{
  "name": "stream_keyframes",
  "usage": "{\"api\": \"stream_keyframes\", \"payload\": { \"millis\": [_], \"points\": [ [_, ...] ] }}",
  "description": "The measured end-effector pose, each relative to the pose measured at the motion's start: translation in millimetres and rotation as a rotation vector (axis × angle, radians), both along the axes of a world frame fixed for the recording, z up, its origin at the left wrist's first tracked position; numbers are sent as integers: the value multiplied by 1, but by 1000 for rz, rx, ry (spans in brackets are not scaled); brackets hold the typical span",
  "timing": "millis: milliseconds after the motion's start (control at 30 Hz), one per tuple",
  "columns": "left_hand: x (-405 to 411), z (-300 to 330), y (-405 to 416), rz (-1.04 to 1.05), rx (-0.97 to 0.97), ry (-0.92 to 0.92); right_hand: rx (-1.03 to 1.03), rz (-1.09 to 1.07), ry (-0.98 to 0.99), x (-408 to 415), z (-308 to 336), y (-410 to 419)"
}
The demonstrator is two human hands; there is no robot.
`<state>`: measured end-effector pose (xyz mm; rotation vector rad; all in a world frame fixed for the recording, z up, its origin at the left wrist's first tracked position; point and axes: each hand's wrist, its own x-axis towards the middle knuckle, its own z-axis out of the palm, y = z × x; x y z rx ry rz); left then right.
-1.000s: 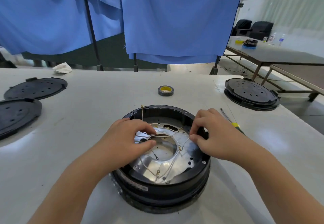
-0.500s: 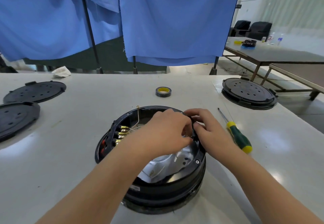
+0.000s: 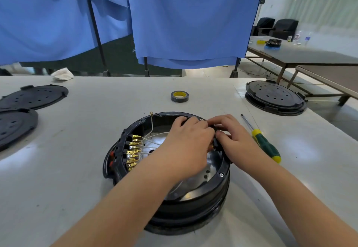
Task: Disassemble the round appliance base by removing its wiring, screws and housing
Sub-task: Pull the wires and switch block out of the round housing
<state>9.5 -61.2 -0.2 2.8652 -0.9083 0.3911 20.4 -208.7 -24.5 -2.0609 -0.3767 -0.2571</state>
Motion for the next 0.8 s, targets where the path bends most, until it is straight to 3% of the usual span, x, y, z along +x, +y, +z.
{"api": "stream_keyframes", "payload": {
  "millis": [200,567,800],
  "points": [
    [-2,1,-1,3,68,-60,-9,-3,7,1,0,1],
    [5,7,0,53,-9,198,-45,-8,24,-2,4,0],
    [1,5,2,-24,-2,-40,-19,-8,35,-1,2,0]
  ]
}}
